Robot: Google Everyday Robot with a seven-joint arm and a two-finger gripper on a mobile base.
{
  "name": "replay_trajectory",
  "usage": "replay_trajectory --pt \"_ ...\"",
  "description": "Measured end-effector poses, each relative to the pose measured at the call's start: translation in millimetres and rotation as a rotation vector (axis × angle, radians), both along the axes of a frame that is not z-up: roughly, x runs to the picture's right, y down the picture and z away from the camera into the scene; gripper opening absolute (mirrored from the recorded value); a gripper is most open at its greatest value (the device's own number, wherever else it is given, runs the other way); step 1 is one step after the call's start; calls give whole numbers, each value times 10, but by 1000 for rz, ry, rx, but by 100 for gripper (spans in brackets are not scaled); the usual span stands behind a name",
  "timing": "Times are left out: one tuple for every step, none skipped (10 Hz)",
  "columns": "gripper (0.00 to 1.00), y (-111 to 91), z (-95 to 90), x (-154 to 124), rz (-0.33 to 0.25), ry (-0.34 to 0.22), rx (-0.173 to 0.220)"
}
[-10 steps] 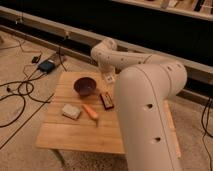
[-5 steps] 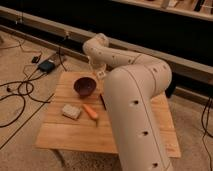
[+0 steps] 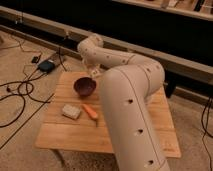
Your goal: Place the bottle in the ceramic bowl
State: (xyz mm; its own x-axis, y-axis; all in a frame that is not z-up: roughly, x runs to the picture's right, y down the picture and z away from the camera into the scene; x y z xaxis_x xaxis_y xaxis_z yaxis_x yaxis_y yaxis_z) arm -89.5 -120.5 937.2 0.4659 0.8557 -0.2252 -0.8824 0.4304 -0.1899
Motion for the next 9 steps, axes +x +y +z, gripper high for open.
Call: replay_trajectory --pt "0 31 31 -83 -2 -11 -1" --pt "0 70 65 -158 -4 -21 -5" --pt "0 104 96 -227 -6 -29 -8" --pt "0 121 116 -269 -7 -34 -9" --pt "0 148 144 -306 -6 -36 -11" --pt "0 177 161 -341 -4 -38 -13" --pt "0 229 181 -382 -7 -40 -18" --pt "0 274 186 -421 -11 -44 -23" --pt "0 353 197 -481 -19 -49 -33"
